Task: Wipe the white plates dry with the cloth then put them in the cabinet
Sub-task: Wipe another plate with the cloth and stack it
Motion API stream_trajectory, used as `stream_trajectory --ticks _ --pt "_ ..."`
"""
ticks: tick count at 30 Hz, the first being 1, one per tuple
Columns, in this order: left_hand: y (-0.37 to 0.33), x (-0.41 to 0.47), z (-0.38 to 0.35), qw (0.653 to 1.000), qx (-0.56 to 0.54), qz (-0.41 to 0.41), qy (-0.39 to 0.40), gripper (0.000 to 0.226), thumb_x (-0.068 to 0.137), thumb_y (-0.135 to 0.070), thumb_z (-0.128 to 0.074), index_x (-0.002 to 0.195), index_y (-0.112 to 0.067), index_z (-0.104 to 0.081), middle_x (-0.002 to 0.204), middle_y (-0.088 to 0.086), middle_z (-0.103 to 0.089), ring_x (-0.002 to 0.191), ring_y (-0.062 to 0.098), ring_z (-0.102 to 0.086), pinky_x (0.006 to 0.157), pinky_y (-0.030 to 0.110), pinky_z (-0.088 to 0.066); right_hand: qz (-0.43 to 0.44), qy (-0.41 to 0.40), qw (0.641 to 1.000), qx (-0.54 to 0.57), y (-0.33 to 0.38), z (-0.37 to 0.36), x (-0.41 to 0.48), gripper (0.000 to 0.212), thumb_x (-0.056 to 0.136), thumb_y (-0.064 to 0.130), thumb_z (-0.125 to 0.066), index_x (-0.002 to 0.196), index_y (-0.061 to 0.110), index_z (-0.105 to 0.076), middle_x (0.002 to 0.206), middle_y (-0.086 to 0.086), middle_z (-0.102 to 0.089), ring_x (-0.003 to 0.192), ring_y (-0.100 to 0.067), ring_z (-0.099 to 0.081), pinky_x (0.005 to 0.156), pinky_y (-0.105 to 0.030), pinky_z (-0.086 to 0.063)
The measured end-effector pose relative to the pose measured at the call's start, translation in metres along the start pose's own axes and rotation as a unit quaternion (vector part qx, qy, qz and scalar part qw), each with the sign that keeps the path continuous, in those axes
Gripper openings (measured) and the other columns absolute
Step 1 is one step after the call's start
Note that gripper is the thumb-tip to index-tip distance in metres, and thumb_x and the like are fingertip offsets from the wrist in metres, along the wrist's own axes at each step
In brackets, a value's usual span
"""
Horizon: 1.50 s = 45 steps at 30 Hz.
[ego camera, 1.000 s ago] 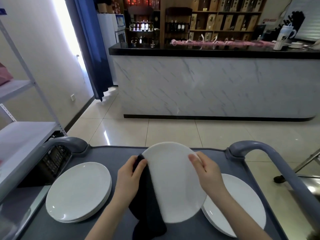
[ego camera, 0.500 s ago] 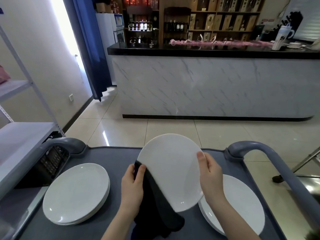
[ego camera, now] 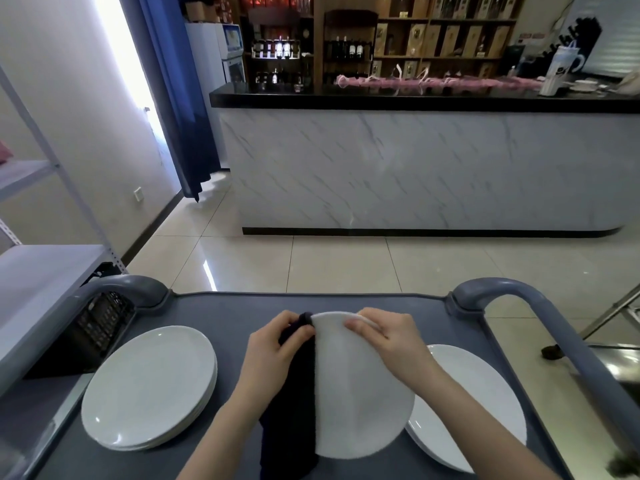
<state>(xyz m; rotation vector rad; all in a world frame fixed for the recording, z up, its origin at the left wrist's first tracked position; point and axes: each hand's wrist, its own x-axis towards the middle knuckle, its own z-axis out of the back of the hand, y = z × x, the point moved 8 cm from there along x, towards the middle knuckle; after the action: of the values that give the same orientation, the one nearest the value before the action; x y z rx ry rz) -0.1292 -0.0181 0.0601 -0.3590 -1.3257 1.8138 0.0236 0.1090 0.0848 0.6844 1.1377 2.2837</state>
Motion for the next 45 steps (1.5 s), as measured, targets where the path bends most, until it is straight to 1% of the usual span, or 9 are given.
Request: stream_trajectory --ticks 4,7,14,18,24,31,34,37,45 --pt "0.031 -0.011 0.01 0.982 -0.094 0.105 -0.129 0.026 0.097 -0.027 -0.058 0.071 -0.031 -0.056 0.064 -0.014 -0.058 0.059 0.0 -0.046 0.061 0.025 -0.04 -0.116 -0.217 0.956 0.158 -0.025 0.014 -0.022 0.049 0.093 0.047 -0.059 0.061 0.012 -0.043 0.059 0.003 -0.036 0.058 -0.011 -0.033 0.055 -0.026 -0.028" --pt "0.047 -0.026 0.003 0.962 -0.131 0.162 -0.179 0.03 0.098 -0.032 -0.056 0.068 -0.028 -0.053 0.06 -0.013 -0.053 0.056 0.002 -0.042 0.062 0.033 -0.038 -0.16 -0.261 0.931 0.197 -0.036 0.008 -0.031 0.05 0.097 0.046 -0.056 0.061 0.016 -0.037 0.059 0.004 -0.034 0.058 -0.012 -0.032 0.057 -0.03 -0.029" --pt "0.004 -0.01 0.011 0.998 -0.028 0.006 -0.053 0.021 0.094 -0.019 -0.062 0.079 -0.033 -0.06 0.073 -0.013 -0.065 0.068 0.001 -0.056 0.062 0.01 -0.041 -0.035 -0.001 0.999 -0.04 -0.003 0.019 0.01 0.026 0.084 0.064 -0.059 0.105 0.049 -0.059 0.088 0.021 -0.071 0.084 0.002 -0.065 0.074 -0.016 -0.049" --pt "-0.014 -0.005 -0.011 0.998 0.029 -0.04 0.039 0.028 0.09 -0.02 -0.068 0.075 -0.04 -0.058 0.067 -0.018 -0.062 0.064 -0.002 -0.056 0.06 0.009 -0.039 -0.002 0.14 0.978 -0.157 0.006 -0.011 0.016 0.038 0.09 0.062 -0.051 0.097 0.027 -0.065 0.079 0.001 -0.069 0.077 -0.015 -0.062 0.075 -0.035 -0.048" --pt "0.017 -0.002 0.004 0.997 -0.046 0.047 -0.036 0.02 0.094 -0.024 -0.063 0.076 -0.032 -0.059 0.069 -0.009 -0.062 0.063 0.0 -0.051 0.062 0.018 -0.041 -0.03 -0.073 0.997 0.022 -0.004 0.017 0.001 0.049 0.096 0.04 -0.058 0.068 0.002 -0.048 0.061 -0.013 -0.039 0.056 -0.01 -0.033 0.054 -0.026 -0.026" --pt "0.035 -0.025 0.006 0.976 -0.125 0.127 -0.129 0.016 0.099 -0.032 -0.054 0.085 -0.032 -0.061 0.078 -0.009 -0.066 0.072 0.004 -0.057 0.069 0.03 -0.045 -0.165 -0.268 0.942 0.114 -0.038 0.013 -0.035 0.047 0.097 0.051 -0.048 0.063 0.019 -0.04 0.055 0.01 -0.039 0.056 -0.01 -0.034 0.054 -0.026 -0.03" --pt "0.027 -0.03 0.008 0.976 -0.112 0.107 -0.151 0.016 0.099 -0.028 -0.055 0.085 -0.034 -0.062 0.079 -0.012 -0.067 0.073 0.001 -0.058 0.068 0.02 -0.044 -0.124 -0.258 0.958 -0.034 -0.027 0.025 -0.033 0.012 0.097 0.037 -0.057 0.098 0.027 -0.061 0.093 0.017 -0.06 0.084 -0.006 -0.056 0.07 -0.026 -0.046" --pt "0.016 -0.035 0.007 0.977 -0.099 0.093 -0.165 0.015 0.098 -0.025 -0.056 0.088 -0.035 -0.063 0.085 -0.017 -0.069 0.082 0.0 -0.061 0.067 0.006 -0.041 -0.041 -0.288 0.936 -0.198 0.003 0.031 -0.038 0.023 0.09 0.025 -0.07 0.11 0.016 -0.064 0.11 0.001 -0.052 0.098 -0.017 -0.053 0.075 -0.031 -0.048" --pt "-0.019 -0.047 -0.002 0.984 -0.084 0.016 -0.157 0.034 0.095 -0.011 -0.061 0.093 -0.045 -0.062 0.091 -0.023 -0.07 0.086 -0.004 -0.064 0.071 0.004 -0.042 -0.168 -0.079 0.982 -0.023 0.011 -0.043 -0.039 0.06 0.098 0.053 -0.042 0.154 0.035 -0.028 0.162 0.003 -0.018 0.147 -0.012 -0.024 0.114 -0.024 -0.025"
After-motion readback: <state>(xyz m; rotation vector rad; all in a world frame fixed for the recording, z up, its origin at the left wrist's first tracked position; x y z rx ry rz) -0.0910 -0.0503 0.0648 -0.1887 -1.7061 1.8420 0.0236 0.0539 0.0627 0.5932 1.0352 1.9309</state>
